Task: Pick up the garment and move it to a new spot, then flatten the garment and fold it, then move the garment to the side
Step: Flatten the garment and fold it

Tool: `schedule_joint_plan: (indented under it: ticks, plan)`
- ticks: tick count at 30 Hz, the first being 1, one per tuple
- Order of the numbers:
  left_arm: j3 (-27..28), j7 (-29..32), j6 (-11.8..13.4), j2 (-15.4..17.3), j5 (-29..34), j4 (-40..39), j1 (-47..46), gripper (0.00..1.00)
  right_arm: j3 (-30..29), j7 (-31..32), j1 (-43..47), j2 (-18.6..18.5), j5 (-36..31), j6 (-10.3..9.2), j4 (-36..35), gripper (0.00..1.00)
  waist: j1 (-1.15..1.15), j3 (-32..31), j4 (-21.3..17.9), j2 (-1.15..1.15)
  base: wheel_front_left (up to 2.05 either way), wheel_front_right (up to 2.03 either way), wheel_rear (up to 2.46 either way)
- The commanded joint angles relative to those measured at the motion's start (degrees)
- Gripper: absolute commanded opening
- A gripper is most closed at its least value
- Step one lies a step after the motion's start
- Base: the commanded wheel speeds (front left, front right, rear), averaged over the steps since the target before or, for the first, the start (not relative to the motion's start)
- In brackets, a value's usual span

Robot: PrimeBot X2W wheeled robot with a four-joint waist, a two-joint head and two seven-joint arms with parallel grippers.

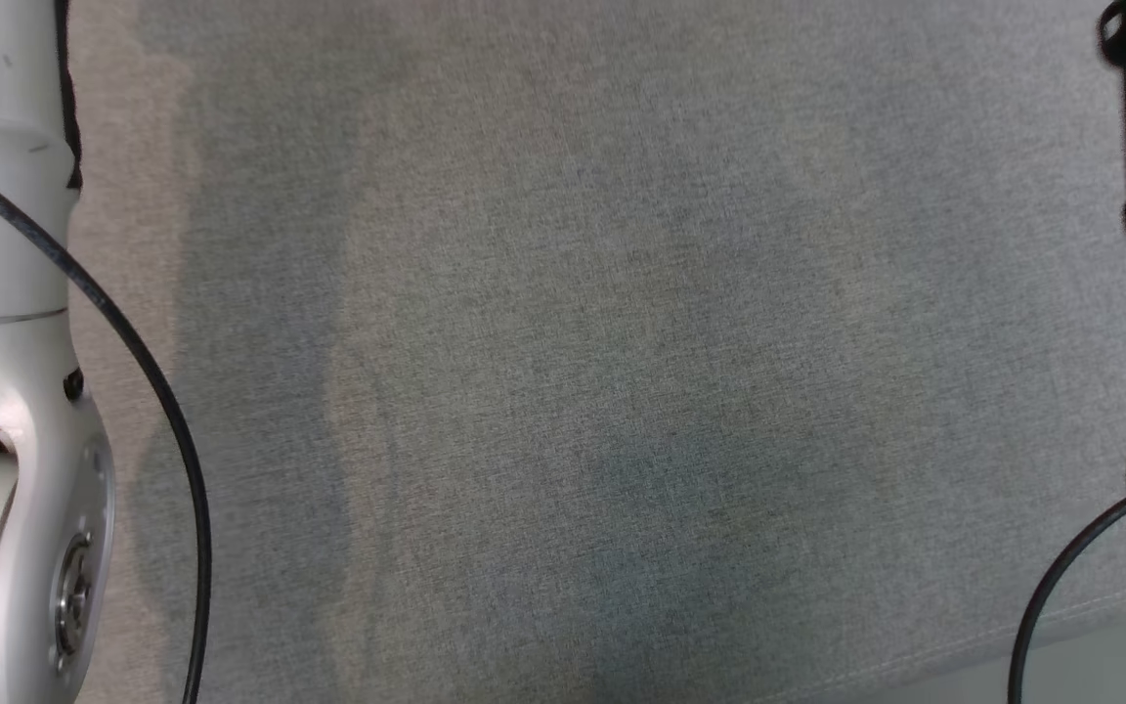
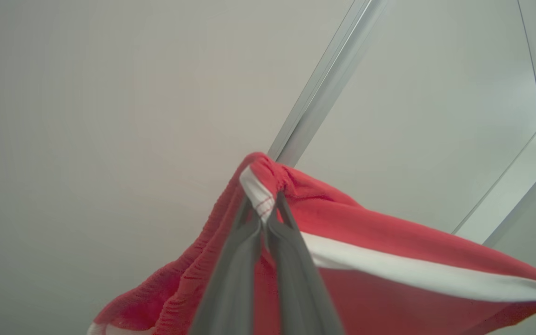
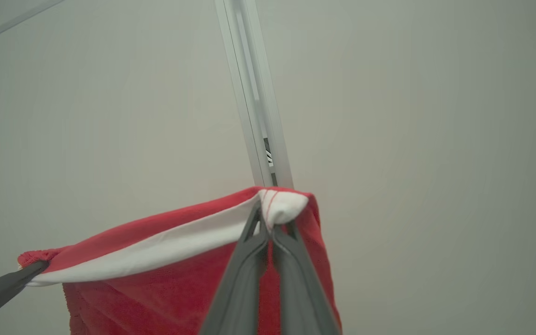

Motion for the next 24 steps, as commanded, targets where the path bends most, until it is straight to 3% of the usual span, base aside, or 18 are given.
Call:
schedule_joint_plan:
  ticks: [1, 10, 17, 24]
  plan:
    - [0.08, -0.8, -0.68, 0.47, -0.11, 1.32, 0.13, 0.0, 0.59, -0.63, 1.31, -0.09, 0.98, -0.04, 1.12, 0.0, 0.0, 2.46, -0.98, 0.0, 0.0, 0.0, 0.0]
    - [-3.1, -6.1, -6.67, 1.06, 1.82, 14.4, 5.86, 0.0, 9.58, -1.74, 8.41, 0.04, 7.97, -0.03, 9.42, 0.0, 0.0, 4.66, 0.65, 0.0, 0.0, 0.0, 0.0]
    - [-8.52, -4.9, -8.36, 3.8, 6.08, 21.58, 13.4, 0.0, 16.42, -1.75, 14.65, -1.23, 11.46, -0.04, 13.84, 0.0, 0.0, 1.34, 2.41, 0.0, 0.0, 0.0, 0.0]
    - [-13.71, -2.98, -9.86, 6.25, 8.56, 24.48, 20.38, 0.0, 23.34, -1.31, 19.35, -4.94, 15.36, -0.11, 16.56, 0.0, 0.0, -2.94, 3.48, 0.0, 0.0, 0.0, 0.0]
